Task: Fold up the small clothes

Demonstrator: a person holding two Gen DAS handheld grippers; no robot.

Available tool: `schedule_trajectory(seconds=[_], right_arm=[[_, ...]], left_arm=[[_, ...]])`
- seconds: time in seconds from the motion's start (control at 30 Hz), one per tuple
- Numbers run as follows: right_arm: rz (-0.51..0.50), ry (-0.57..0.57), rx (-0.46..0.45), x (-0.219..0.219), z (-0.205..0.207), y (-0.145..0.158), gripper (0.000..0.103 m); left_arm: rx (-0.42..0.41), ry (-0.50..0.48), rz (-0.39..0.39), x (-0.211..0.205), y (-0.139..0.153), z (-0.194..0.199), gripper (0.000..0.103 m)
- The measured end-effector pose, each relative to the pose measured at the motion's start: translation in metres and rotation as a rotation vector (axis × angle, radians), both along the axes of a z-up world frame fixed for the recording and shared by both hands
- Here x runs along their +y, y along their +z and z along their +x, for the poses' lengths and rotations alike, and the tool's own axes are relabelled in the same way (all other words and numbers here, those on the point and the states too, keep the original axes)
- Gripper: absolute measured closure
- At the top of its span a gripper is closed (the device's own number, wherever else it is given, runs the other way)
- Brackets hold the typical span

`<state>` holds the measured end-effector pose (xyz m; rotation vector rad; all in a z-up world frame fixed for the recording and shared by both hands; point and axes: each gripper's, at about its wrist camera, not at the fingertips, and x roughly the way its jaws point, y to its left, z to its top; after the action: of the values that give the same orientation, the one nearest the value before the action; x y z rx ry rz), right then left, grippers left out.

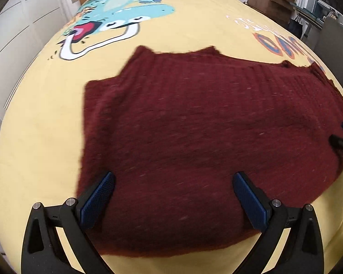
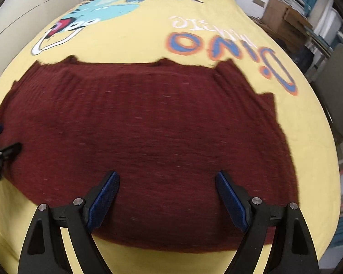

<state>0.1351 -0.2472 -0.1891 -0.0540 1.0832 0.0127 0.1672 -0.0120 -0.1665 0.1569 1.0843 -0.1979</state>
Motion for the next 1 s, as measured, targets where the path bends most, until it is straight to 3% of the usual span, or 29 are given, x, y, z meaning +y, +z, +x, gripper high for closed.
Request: schedule_trajectory(seconds=[0.23,0.37,0.67,0.87,1.0], right_arm=[[0.074,-0.097,0.0,-0.048,-0.014,-0.006,0.015],[0.102,-0.101,0.0,-0.052,-0.017,-0.011,0.015],[0.117,-0.113,-0.047,-0.046,-0.023,-0.023,0.002],[0.064,-0.115,-0.071,-0.037,-0.031,-0.007,0.001],[0.069,-0.074,-0.085,-0.03,-0.047,0.01,0.001]], left_arm=[[-0.013,0.01,-0.004,0.011,-0.002,-0.001,0.001],[-0.009,0.023,-0.014,0.011,-0.007,-0.003,0.001],[-0.025,0.026,-0.021,0.011,-0.005,-0.008,0.001],[-0.019,0.029,-0.006,0.008,-0.003,-0.01,0.001],[0.045,0.021,-0.029,0.008,0.012,-0.01,0.001]])
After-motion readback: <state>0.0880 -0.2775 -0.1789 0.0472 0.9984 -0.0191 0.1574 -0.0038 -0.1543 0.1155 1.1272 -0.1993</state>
